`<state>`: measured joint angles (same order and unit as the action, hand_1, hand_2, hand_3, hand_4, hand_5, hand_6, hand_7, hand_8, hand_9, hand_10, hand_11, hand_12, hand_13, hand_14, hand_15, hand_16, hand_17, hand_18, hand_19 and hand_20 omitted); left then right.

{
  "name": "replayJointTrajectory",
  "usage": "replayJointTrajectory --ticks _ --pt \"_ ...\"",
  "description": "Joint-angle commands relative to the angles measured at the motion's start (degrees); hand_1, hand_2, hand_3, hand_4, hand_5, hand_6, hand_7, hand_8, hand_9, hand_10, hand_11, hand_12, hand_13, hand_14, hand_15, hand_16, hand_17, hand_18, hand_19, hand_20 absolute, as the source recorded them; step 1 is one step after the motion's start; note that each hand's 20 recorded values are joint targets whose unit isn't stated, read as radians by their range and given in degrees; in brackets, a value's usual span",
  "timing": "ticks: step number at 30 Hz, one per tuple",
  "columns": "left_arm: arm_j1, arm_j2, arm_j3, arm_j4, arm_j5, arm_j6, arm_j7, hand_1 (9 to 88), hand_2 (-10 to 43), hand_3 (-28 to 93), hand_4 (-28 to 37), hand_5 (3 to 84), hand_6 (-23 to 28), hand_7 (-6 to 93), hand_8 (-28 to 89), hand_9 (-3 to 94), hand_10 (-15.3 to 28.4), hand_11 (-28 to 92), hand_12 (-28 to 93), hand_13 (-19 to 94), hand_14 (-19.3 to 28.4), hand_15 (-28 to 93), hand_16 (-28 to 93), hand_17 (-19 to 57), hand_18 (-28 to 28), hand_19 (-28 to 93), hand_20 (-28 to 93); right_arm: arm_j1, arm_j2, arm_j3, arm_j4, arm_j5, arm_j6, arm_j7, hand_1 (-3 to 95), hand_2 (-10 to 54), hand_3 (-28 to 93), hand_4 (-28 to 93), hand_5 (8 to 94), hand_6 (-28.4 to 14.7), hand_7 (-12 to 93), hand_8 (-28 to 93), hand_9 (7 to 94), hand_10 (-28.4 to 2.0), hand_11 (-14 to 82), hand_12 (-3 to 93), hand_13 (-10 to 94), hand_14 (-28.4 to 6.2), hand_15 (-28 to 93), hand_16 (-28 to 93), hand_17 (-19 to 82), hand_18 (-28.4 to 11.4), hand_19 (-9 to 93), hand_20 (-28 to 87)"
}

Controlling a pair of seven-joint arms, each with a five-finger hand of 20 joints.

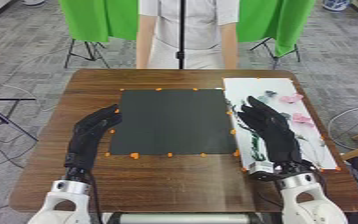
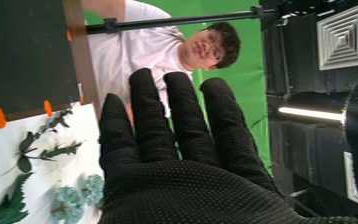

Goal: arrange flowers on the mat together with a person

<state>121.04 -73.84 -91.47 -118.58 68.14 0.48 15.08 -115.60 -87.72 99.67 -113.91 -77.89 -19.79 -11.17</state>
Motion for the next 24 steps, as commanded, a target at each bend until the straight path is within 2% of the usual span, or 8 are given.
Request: replayJointTrajectory --ticks 1,6,9,12,16,18,21,24 --pt "-0.8 0.17 0.29 1.05 0.09 -1.78 -0.46 32.1 -6.8 62 -16.3 49.3 2.4 15.7 -7 46.3 12.6 20 15 36 17.2 19 5 5.3 14.7 11 23 0.1 -0.2 -0.3 0.0 -0.4 -2.2 -0.2 12.9 -9.1 76 -19 39.5 -6.2 6 -7 42.6 -15.3 4.7 13.9 36 -16.2 10 20 18 -11.1 3 22" --pt "0.7 -0.11 0.0 0.55 -0.34 0.35 0.01 31.6 -7.1 62 -16.0 49.3 1.9 16.2 -7 46.2 12.6 20 15 36 17.1 19 5 4.7 14.9 11 23 -0.3 -0.7 -0.2 -0.3 -0.5 -2.0 -0.2 12.8 -9.1 77 -19 39.7 -6.2 6 -7 42.2 -15.2 4.6 13.9 35 -16.3 10 20 18 -11.1 3 22" --pt "0.1 -0.14 0.37 0.76 -1.14 0.79 0.3 31.5 -7.2 62 -16.2 49.2 1.7 16.4 -7 46.3 12.5 20 15 36 17.1 19 5 4.6 14.9 11 23 -0.3 -1.2 -0.2 -0.5 -0.6 -1.5 -0.4 12.8 -8.9 76 -19 39.7 -6.1 6 -7 42.0 -15.3 4.6 13.8 35 -16.4 10 20 17 -11.2 3 23" --pt "0.4 -0.33 0.0 0.66 -0.69 0.48 0.31 31.5 -7.2 62 -16.3 49.1 1.7 16.5 -7 46.2 12.4 20 15 36 17.1 19 5 4.4 14.9 11 22 -0.3 -0.8 -0.5 -0.3 -0.5 -2.3 0.2 12.8 -8.9 76 -19 40.0 -5.9 6 -7 42.0 -15.1 4.6 13.9 35 -16.4 10 20 17 -11.3 3 23" --pt "1.4 0.01 -0.27 0.37 -1.52 1.03 -0.11 31.5 -7.2 62 -16.3 49.0 1.3 16.7 -7 46.2 12.3 20 15 36 17.1 19 5 4.3 14.9 11 22 -0.5 -1.1 -0.7 -0.2 -0.3 -3.2 -0.1 13.1 -8.9 76 -19 40.1 -6.1 6 -7 42.1 -15.7 4.6 13.9 36 -15.9 10 20 18 -10.4 1 22" --pt "0.7 -0.87 -0.58 0.74 -1.04 -0.2 -0.59 31.6 -7.2 62 -16.3 49.0 1.3 16.7 -7 46.2 12.3 20 15 36 17.0 19 5 4.3 14.9 11 22 -0.3 -1.0 -0.6 -0.3 0.0 -2.3 -0.3 13.3 -8.8 76 -19 40.2 -6.4 6 -7 42.0 -16.2 4.5 13.9 36 -15.4 10 20 18 -9.7 0 21" --pt "0.2 -0.76 -0.69 0.77 -0.25 -0.78 -0.38 31.5 -7.3 62 -16.3 49.2 1.3 16.7 -7 46.2 12.3 20 15 36 17.0 19 5 4.3 14.9 11 22 0.0 -0.5 -0.6 -0.2 -0.2 -1.4 -0.6 13.5 -8.8 76 -19 40.4 -6.6 6 -7 41.7 -16.3 4.5 13.9 37 -15.2 10 20 18 -9.4 0 20" --pt "0.9 -0.92 -0.95 0.37 -1.02 1.22 -0.03 31.6 -7.3 62 -16.4 49.3 1.4 16.6 -7 46.3 12.4 20 15 36 17.0 19 5 4.2 14.9 11 22 0.9 -0.5 -1.4 0.3 0.0 -1.9 -0.3 13.6 -8.8 76 -19 40.4 -6.6 6 -7 41.3 -16.3 4.3 13.9 36 -15.2 10 20 18 -9.3 0 20"
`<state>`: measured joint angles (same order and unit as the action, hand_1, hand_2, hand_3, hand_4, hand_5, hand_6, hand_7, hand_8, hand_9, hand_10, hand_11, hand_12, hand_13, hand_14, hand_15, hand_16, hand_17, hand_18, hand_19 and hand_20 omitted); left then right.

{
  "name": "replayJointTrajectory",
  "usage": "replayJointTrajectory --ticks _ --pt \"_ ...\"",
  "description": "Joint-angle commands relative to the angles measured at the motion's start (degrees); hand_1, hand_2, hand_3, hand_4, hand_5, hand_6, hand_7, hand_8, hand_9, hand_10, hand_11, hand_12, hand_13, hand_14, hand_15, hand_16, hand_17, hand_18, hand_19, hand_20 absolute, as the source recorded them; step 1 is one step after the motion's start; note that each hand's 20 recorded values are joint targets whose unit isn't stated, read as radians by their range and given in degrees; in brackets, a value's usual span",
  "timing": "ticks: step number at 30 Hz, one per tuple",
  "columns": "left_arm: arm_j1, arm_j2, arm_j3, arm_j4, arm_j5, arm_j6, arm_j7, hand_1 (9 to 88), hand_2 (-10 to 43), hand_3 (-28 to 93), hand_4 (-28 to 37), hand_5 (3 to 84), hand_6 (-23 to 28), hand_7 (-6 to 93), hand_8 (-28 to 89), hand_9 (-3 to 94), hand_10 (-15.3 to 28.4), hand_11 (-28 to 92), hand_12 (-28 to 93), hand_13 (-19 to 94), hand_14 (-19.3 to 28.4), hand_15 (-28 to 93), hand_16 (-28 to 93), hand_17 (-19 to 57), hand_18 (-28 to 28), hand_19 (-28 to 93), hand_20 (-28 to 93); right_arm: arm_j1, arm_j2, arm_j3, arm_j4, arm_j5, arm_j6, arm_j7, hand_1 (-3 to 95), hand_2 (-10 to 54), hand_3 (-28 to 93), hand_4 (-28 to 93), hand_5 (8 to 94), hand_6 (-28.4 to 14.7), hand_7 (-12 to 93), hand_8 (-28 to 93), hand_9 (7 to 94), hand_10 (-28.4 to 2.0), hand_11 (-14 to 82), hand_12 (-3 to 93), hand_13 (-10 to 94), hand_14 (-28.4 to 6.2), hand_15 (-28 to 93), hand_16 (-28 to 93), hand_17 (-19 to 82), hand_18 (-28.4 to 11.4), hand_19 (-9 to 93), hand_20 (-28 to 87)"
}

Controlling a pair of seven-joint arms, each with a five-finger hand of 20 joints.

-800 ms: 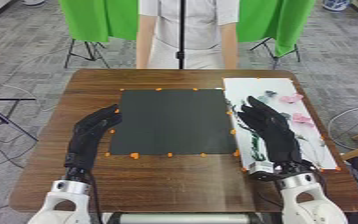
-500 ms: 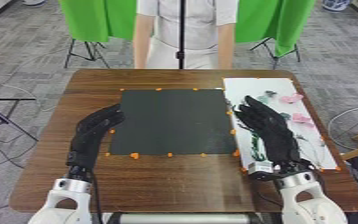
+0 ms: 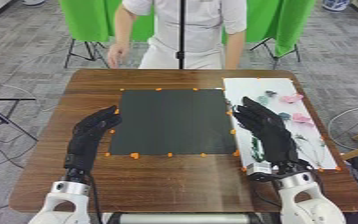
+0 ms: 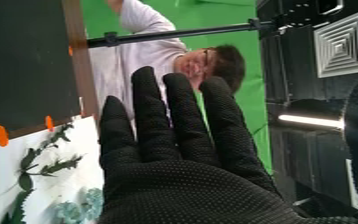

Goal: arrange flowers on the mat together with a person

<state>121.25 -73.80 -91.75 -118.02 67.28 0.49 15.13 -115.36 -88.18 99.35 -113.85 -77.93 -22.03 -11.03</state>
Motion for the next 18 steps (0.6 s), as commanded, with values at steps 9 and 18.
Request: replayJointTrajectory --ticks 9,18 --pt "1.2 -0.65 -0.92 -0.33 -0.31 0.38 -0.58 31.6 -7.1 62 -16.5 49.3 1.7 16.7 -7 46.4 12.3 21 15 36 16.9 19 5 4.0 14.6 11 22 -1.9 -0.9 -1.0 -0.9 -0.5 -0.6 0.3 13.8 -8.9 76 -19 40.4 -6.6 6 -7 41.0 -16.2 4.3 14.0 36 -15.4 10 20 18 -9.3 1 20" --pt "2.0 -0.33 -0.56 -0.55 -1.31 1.8 -0.34 31.3 -7.2 62 -16.4 49.4 1.6 16.9 -7 46.4 12.2 21 15 37 16.7 21 5 3.9 14.5 11 23 0.0 -0.7 -1.4 -0.4 -0.9 -0.6 0.0 14.2 -8.9 76 -19 40.5 -6.4 6 -7 41.4 -15.7 4.4 14.0 36 -15.4 10 20 18 -9.5 1 20"
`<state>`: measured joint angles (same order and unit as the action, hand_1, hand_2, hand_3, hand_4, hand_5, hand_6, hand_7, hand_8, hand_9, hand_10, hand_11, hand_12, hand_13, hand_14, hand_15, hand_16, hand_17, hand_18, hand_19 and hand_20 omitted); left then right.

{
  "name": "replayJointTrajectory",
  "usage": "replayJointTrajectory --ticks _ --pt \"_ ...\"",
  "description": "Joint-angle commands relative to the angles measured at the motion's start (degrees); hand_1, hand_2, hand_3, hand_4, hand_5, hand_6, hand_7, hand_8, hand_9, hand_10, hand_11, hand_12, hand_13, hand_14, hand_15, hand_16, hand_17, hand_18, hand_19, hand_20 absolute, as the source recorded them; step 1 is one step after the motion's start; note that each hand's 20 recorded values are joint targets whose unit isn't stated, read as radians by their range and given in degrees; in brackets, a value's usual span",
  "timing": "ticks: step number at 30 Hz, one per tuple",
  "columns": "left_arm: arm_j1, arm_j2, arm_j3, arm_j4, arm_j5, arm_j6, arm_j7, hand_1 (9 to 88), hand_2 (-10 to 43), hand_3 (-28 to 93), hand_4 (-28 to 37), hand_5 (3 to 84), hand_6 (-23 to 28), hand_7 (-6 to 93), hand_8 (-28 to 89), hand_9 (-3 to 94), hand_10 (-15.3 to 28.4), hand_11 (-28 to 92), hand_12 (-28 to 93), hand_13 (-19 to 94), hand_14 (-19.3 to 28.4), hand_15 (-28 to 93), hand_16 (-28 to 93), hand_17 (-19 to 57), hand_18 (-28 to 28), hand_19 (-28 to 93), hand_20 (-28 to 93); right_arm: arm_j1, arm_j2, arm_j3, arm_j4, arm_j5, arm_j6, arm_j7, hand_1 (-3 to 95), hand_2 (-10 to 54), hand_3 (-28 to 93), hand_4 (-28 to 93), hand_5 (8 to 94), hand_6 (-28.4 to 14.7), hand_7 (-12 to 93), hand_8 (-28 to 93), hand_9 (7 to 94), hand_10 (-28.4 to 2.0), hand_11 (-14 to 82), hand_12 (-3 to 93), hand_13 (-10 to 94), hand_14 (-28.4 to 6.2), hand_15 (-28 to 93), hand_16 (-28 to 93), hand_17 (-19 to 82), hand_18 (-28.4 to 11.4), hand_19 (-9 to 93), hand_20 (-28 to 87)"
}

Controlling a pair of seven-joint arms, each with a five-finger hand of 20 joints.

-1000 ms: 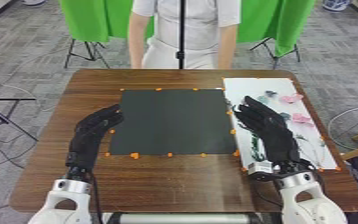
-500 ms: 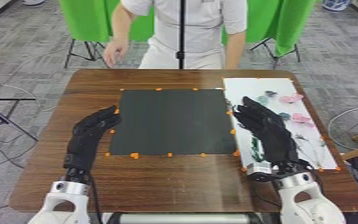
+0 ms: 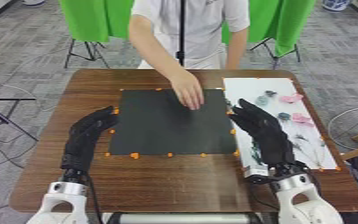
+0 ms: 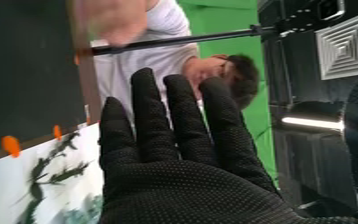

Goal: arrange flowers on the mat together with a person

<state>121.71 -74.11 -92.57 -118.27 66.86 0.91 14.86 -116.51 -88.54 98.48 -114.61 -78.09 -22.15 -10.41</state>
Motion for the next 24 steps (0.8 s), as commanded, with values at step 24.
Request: replayJointTrajectory --ticks 24 --pt "1.9 0.03 -0.09 -0.81 -0.29 1.09 -0.95 31.5 -7.1 62 -16.5 49.4 1.4 17.2 -7 46.4 12.1 20 15 36 16.8 20 5 3.6 14.5 11 23 -0.1 -0.2 0.5 -0.6 -0.4 0.3 1.2 14.7 -8.5 76 -19 40.6 -6.2 7 -7 41.7 -15.4 4.5 14.0 36 -15.7 10 20 17 -10.5 2 22"
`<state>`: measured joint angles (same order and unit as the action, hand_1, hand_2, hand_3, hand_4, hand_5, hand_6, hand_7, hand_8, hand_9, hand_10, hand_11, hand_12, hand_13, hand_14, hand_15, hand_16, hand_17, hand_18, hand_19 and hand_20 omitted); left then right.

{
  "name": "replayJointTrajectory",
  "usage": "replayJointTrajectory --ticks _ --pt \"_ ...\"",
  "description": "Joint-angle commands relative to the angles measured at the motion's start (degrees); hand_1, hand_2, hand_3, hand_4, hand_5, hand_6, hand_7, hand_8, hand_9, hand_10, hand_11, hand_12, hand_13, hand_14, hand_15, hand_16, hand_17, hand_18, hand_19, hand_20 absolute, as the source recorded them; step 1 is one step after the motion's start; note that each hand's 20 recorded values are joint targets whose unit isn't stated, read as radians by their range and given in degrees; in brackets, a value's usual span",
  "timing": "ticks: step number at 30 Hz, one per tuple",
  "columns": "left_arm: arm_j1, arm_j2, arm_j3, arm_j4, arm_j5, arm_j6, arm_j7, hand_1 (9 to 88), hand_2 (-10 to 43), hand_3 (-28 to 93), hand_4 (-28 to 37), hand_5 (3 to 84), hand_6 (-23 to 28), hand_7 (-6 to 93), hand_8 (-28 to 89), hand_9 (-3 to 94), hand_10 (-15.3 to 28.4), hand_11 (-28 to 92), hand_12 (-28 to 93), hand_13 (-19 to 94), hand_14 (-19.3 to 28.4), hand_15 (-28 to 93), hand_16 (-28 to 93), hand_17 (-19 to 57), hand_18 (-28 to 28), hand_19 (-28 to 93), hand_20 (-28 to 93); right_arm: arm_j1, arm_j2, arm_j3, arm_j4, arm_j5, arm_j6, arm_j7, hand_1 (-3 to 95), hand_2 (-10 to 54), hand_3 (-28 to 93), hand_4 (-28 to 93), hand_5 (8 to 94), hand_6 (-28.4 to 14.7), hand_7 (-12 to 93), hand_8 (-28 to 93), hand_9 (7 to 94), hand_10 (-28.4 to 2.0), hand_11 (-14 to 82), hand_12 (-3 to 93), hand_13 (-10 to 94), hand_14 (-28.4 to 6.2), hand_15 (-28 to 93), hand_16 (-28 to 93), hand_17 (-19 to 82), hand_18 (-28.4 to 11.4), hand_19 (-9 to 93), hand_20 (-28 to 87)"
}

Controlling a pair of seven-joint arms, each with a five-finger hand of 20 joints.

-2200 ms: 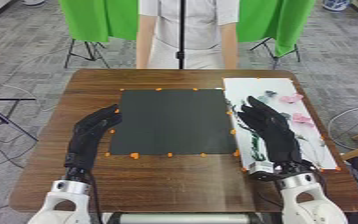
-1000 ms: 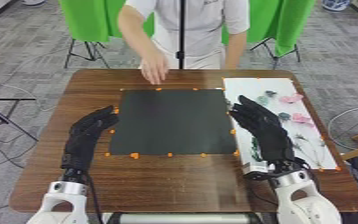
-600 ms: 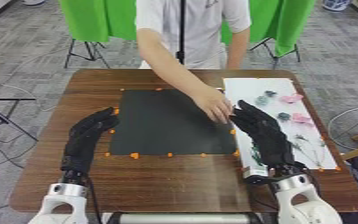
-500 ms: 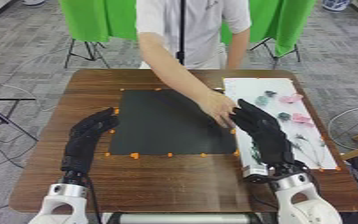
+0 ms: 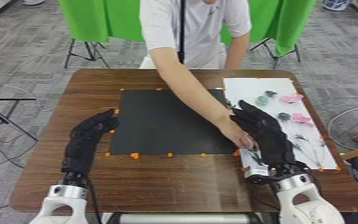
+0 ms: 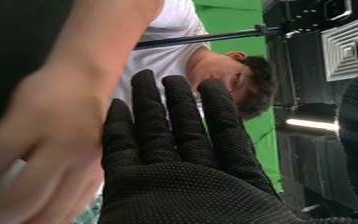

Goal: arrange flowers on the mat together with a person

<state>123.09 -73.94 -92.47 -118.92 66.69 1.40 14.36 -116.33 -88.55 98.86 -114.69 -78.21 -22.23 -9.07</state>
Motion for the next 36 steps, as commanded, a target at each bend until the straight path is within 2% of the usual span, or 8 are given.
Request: replayJointTrajectory --ticks 1,8,15,19,28,31,34,36 --pt "0.7 -0.19 -0.25 -0.19 -0.19 0.65 -0.54 31.4 -7.2 62 -16.5 49.4 1.4 17.2 -7 46.4 12.1 20 15 36 16.7 20 5 3.6 14.5 11 23 -0.3 -0.2 0.1 -0.5 -0.3 0.2 -0.1 14.7 -8.5 76 -19 40.6 -6.1 7 -7 41.8 -15.4 4.5 14.0 36 -15.7 10 20 17 -10.6 2 22" --pt "-0.2 -0.11 0.36 0.17 0.01 0.41 -0.43 31.4 -7.2 62 -16.5 49.4 1.3 17.3 -7 46.4 12.1 20 15 36 16.8 20 5 3.6 14.5 11 23 -0.4 0.0 0.6 -0.6 -0.2 0.9 0.0 14.7 -8.5 76 -19 40.7 -6.1 7 -7 41.6 -15.4 4.5 14.0 36 -15.7 10 20 17 -10.7 2 21" --pt "0.7 0.39 -0.31 0.17 -0.45 0.68 -0.57 31.4 -7.1 62 -16.5 49.4 1.3 17.3 -8 46.5 12.1 20 15 36 16.8 20 5 3.6 14.4 11 23 0.0 0.4 0.4 -0.4 -0.5 0.5 -0.4 14.6 -8.5 76 -19 40.7 -6.1 7 -7 41.7 -15.3 4.5 13.9 36 -15.8 10 20 17 -10.7 2 21" --pt "-0.8 0.88 0.05 0.78 -0.09 -0.02 -0.59 31.4 -7.2 63 -16.5 49.4 1.4 17.3 -7 46.4 12.1 20 15 36 16.8 20 5 3.6 14.4 11 23 0.2 0.2 0.4 -0.4 -0.5 1.6 -0.6 14.6 -8.6 76 -19 40.7 -6.0 7 -7 41.7 -15.1 4.5 13.9 34 -15.5 10 20 17 -11.1 3 22" --pt "-0.5 0.88 -0.27 0.81 -0.05 0.01 -0.39 31.4 -7.1 62 -16.4 49.4 1.3 17.3 -7 46.4 12.1 20 15 36 16.8 20 5 3.6 14.5 11 23 0.4 0.2 0.5 -0.2 -1.0 0.7 -1.0 14.7 -9.1 76 -19 40.7 -5.9 7 -8 41.5 -15.0 4.5 13.9 34 -15.3 10 20 17 -11.4 3 22" --pt "-0.6 1.18 -0.38 0.94 -0.54 1.05 0.58 31.5 -7.2 62 -16.4 49.4 1.3 17.3 -7 46.4 12.1 20 15 36 16.8 20 5 4.0 14.2 11 22 0.5 0.2 0.2 -0.1 -1.0 0.5 -0.8 14.8 -9.3 76 -19 40.7 -5.9 7 -8 41.5 -15.1 4.5 13.9 34 -15.4 10 20 17 -11.5 3 22" --pt "-0.7 1.09 -0.04 1.28 -0.36 2.5 3.55 34.7 -8.4 61 -15.4 49.6 1.4 17.2 -7 46.6 12.4 20 15 37 16.7 18 4 7.1 12.1 5 19 0.7 0.2 -0.1 0.1 -0.9 0.1 -0.6 14.9 -9.4 76 -19 40.7 -5.9 7 -8 41.5 -15.0 4.5 13.9 34 -15.4 10 20 17 -11.5 3 22" --pt "-0.9 1.26 0.4 1.5 -0.62 2.82 4.7 37.7 -9.3 59 -13.8 49.6 1.3 17.5 -8 46.3 12.4 20 15 38 15.7 14 3 9.0 10.0 3 19 0.7 0.0 -0.1 0.0 -1.1 0.0 -0.7 15.0 -9.3 76 -19 40.7 -5.9 7 -8 41.6 -14.9 4.5 14.0 34 -15.4 10 20 16 -11.5 3 22"
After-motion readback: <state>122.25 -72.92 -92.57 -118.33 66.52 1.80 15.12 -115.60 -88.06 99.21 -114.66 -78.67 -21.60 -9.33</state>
